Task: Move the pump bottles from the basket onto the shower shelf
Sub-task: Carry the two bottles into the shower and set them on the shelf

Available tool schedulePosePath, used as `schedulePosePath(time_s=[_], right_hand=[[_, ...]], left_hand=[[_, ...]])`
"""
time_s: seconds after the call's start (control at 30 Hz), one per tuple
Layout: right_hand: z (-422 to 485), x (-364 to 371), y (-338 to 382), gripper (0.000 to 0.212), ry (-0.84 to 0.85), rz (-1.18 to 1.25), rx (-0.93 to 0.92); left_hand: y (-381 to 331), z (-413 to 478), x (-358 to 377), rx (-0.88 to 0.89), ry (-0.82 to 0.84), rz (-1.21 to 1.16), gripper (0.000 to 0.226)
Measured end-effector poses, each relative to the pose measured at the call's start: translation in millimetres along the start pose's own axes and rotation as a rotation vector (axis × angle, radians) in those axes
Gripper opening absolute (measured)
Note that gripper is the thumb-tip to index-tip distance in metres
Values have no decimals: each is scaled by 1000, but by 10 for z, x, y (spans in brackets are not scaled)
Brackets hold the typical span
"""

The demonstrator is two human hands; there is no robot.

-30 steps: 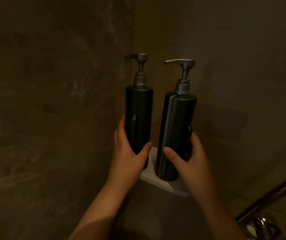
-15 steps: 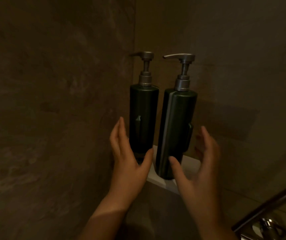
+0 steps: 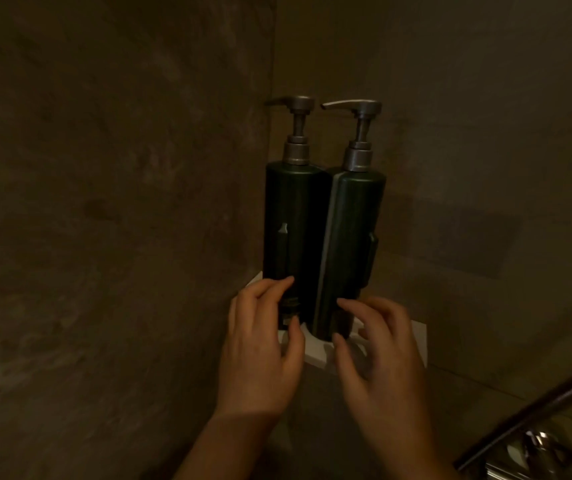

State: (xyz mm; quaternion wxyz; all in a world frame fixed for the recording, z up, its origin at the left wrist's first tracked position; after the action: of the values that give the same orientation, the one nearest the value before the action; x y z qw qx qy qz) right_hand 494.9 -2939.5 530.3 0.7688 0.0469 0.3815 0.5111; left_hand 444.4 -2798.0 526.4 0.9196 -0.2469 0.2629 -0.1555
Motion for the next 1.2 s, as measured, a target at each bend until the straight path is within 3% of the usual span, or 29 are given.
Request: schedulePosePath(time_s=[0.23, 0.77, 1.03, 1.2], right_hand=[[75, 201, 76, 50, 139, -96, -15], [186, 433, 107, 51, 173, -162, -18], [75, 374, 88, 54, 220, -150, -26], [-121, 262, 95, 53, 260, -149, -23]], left_hand=[[104, 68, 64, -26, 101, 33, 57], [327, 247, 165, -51, 168, -46, 59], [297, 103, 160, -51, 246, 45, 61], [175, -89, -13, -65, 212, 164, 60]])
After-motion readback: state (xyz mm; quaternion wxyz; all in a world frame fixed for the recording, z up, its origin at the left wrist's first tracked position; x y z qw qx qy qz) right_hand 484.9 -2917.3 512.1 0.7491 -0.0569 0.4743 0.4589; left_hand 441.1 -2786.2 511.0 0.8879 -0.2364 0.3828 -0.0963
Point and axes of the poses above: each hand's wrist, its own z-axis towards the middle knuckle, its own x-axis out of the palm, y = z × x, the point moved 7 cm from there along z, towards the middle knuckle
